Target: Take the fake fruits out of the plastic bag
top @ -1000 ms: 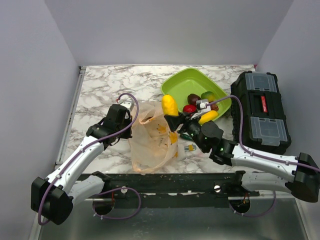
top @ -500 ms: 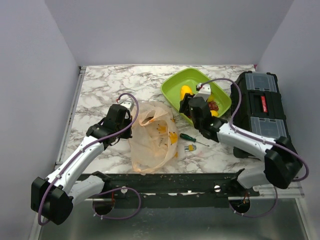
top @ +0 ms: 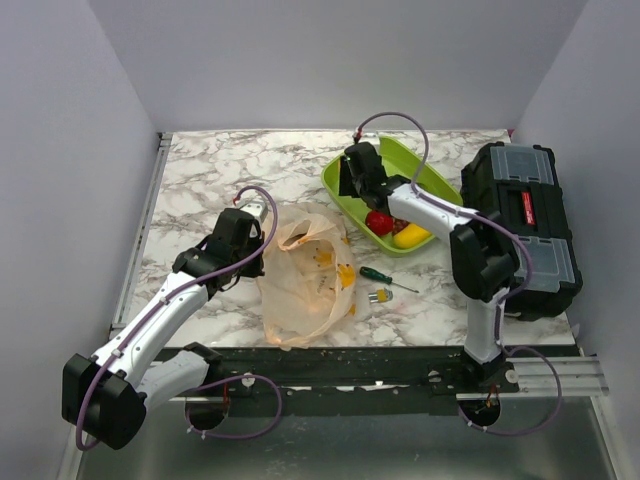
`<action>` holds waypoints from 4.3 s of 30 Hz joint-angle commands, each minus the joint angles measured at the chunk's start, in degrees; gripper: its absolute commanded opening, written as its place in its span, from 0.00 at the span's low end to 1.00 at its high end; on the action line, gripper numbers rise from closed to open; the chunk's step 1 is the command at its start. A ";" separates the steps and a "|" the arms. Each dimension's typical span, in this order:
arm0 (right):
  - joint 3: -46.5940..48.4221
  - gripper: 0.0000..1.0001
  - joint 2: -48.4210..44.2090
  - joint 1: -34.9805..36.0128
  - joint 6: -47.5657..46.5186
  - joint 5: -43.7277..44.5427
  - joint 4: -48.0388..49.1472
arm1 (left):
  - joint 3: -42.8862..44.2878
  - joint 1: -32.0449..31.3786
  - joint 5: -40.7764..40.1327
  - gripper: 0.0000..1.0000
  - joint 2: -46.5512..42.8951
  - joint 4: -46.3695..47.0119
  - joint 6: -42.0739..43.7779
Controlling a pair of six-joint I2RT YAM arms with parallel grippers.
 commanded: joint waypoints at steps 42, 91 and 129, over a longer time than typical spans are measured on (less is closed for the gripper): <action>-6.01 0.75 -11.07 -1.50 -1.46 -10.58 -6.36 | 0.39 0.31 1.02 0.00 0.26 0.22 -0.13; -35.41 0.38 -12.65 29.13 3.51 9.90 38.38 | -0.24 0.59 1.14 0.00 -2.28 1.70 -0.15; -17.30 0.83 11.31 27.88 -1.63 21.54 55.30 | -0.84 0.50 8.75 0.00 -1.86 4.22 -0.66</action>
